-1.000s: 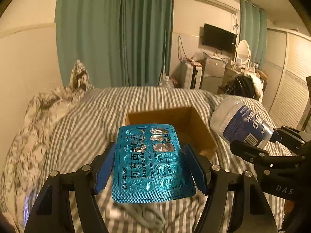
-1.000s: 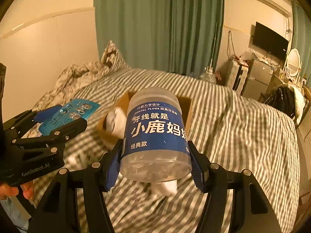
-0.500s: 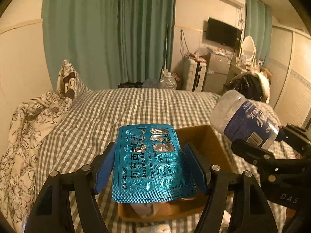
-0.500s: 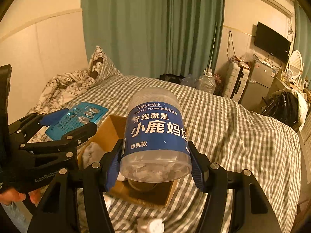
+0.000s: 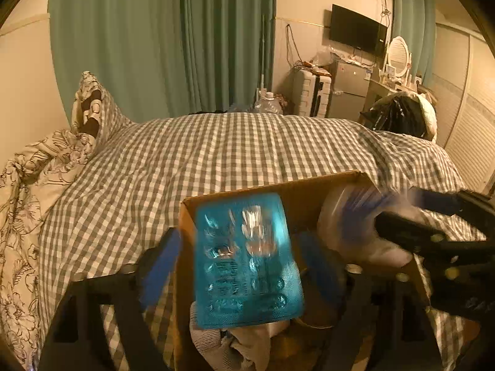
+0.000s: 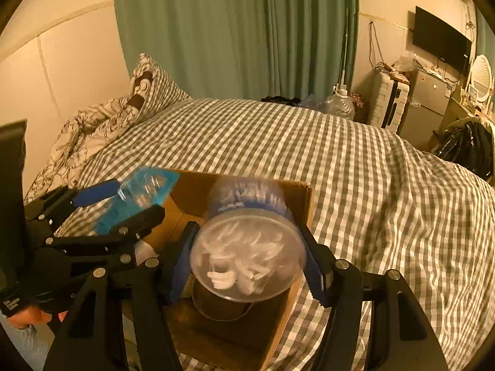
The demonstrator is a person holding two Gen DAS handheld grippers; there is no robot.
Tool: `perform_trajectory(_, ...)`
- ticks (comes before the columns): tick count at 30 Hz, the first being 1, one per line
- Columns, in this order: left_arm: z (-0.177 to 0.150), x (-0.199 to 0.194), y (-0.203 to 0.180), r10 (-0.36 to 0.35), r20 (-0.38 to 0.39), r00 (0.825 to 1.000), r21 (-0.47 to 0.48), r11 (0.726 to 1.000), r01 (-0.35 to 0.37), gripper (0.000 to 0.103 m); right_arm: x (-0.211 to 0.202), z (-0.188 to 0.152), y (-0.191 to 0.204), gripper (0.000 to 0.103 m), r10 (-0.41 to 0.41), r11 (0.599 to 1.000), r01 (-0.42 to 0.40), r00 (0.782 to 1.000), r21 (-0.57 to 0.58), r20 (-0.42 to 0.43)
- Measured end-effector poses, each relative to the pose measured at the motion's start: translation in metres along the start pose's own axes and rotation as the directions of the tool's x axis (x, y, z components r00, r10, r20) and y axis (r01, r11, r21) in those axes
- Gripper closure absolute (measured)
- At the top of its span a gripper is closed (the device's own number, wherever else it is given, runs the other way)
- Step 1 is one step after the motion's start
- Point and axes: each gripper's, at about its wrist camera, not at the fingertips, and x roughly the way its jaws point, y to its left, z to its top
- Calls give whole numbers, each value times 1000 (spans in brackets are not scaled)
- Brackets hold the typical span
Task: Organize objects
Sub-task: 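Lower the blister pack and floss jar into the box while both tools open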
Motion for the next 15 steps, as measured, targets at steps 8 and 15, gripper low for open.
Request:
perform_trajectory(8, 4, -36, 4, 27, 37, 999, 0, 1000, -27, 6, -47, 2, -12, 26, -37, 999, 34, 997, 40, 72)
perform_trajectory(15, 3, -95, 4, 51, 89, 995, 5, 999, -51, 4, -110, -4, -1, 19, -68, 998, 68, 989, 4, 131)
